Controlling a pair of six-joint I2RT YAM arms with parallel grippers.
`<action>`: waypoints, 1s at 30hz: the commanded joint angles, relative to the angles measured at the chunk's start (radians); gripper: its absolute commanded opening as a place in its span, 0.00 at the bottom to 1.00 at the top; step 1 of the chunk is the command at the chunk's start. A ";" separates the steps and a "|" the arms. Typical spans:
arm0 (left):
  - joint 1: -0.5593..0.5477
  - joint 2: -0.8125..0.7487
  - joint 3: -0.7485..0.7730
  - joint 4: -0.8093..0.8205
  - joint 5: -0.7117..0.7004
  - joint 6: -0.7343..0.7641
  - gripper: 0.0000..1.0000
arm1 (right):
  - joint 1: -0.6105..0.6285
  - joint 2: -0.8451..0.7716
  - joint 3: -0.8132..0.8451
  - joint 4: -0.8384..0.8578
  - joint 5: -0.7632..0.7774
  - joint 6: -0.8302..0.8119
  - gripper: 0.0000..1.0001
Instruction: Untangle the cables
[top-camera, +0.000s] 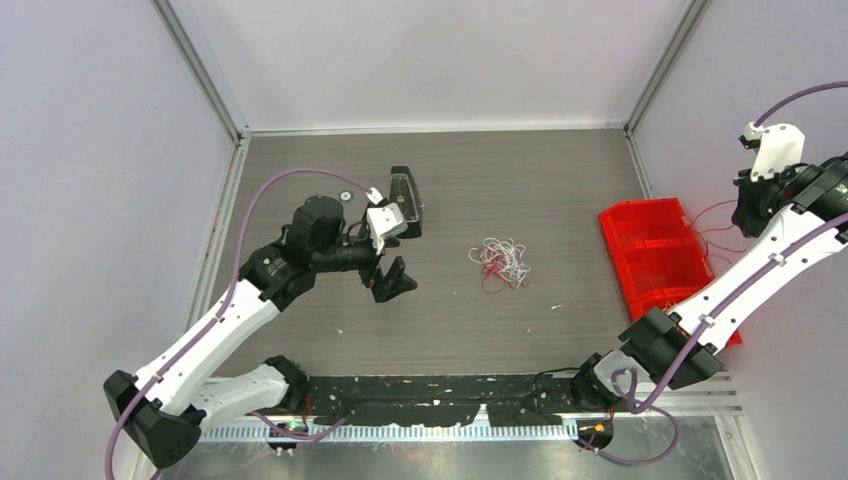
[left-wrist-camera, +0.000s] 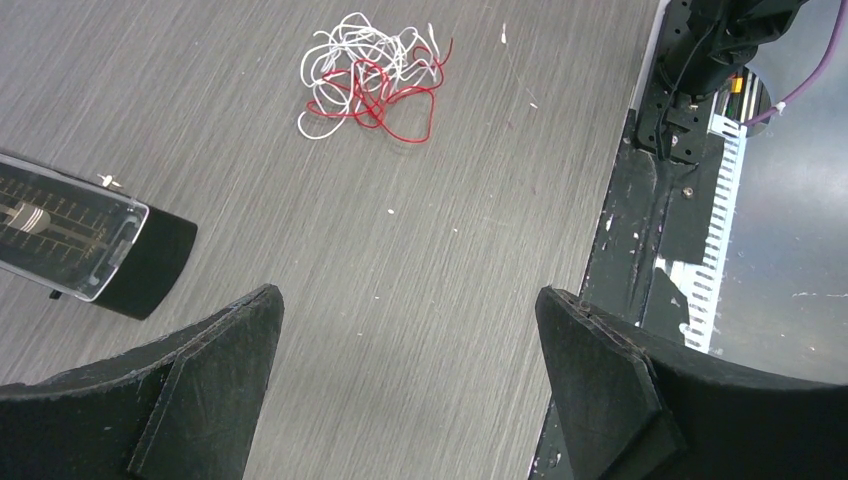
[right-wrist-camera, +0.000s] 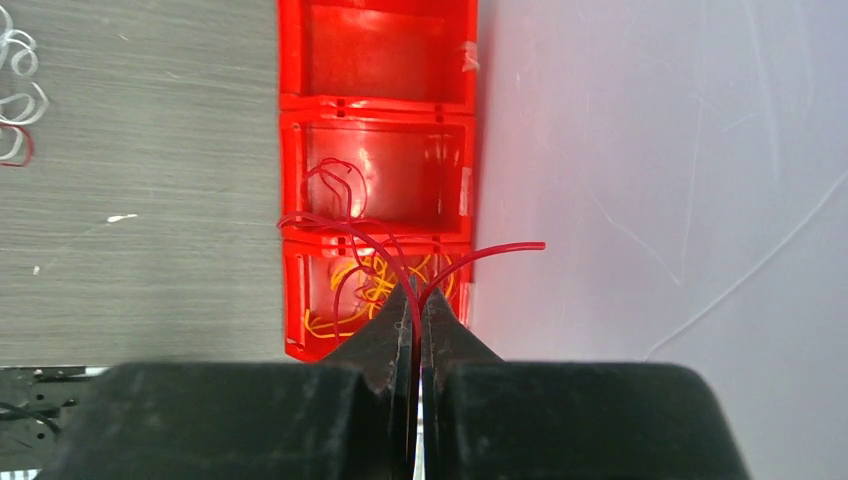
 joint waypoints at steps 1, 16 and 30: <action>0.003 0.001 0.029 0.017 0.021 0.010 1.00 | -0.025 0.005 -0.023 0.102 0.047 -0.045 0.06; 0.003 0.021 0.050 0.009 0.028 0.019 0.99 | 0.020 0.030 -0.272 0.294 0.025 -0.167 0.05; 0.003 0.012 0.037 -0.015 0.015 0.039 1.00 | 0.163 0.076 -0.599 0.555 0.049 -0.172 0.05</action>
